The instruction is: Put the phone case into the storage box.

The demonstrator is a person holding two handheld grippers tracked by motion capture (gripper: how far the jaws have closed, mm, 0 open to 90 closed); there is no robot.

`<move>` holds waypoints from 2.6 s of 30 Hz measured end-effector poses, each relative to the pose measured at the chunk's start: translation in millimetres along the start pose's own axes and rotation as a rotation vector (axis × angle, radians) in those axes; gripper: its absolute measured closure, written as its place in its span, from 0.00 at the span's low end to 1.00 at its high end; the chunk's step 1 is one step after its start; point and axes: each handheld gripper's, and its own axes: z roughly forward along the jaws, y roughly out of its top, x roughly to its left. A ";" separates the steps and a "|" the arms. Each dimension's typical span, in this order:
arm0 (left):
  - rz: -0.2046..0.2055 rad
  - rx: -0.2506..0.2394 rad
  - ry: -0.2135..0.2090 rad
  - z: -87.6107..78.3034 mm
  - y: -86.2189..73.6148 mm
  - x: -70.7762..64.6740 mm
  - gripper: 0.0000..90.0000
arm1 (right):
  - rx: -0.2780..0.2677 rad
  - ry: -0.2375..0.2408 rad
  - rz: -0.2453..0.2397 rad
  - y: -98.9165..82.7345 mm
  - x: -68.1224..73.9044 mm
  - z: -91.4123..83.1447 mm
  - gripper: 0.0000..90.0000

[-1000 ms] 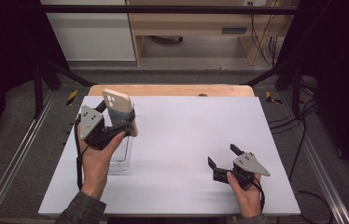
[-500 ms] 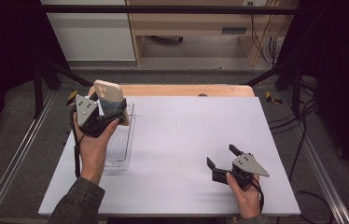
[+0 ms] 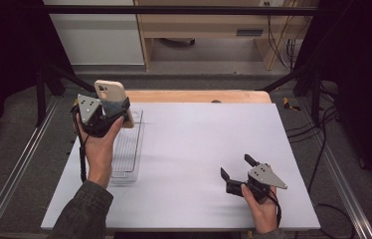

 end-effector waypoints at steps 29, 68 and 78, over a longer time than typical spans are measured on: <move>0.018 0.028 0.048 32.4 -9.8 -3.3 0.11 | -0.014 -0.002 0.019 1.3 -0.8 -2.2 0.06; 0.027 0.107 0.073 69.2 -24.9 14.1 0.11 | -0.023 -0.002 0.045 0.1 -2.0 -1.4 0.06; -0.003 0.139 0.079 79.2 -35.5 19.2 0.11 | -0.028 -0.003 0.054 -0.2 -3.6 -3.3 0.06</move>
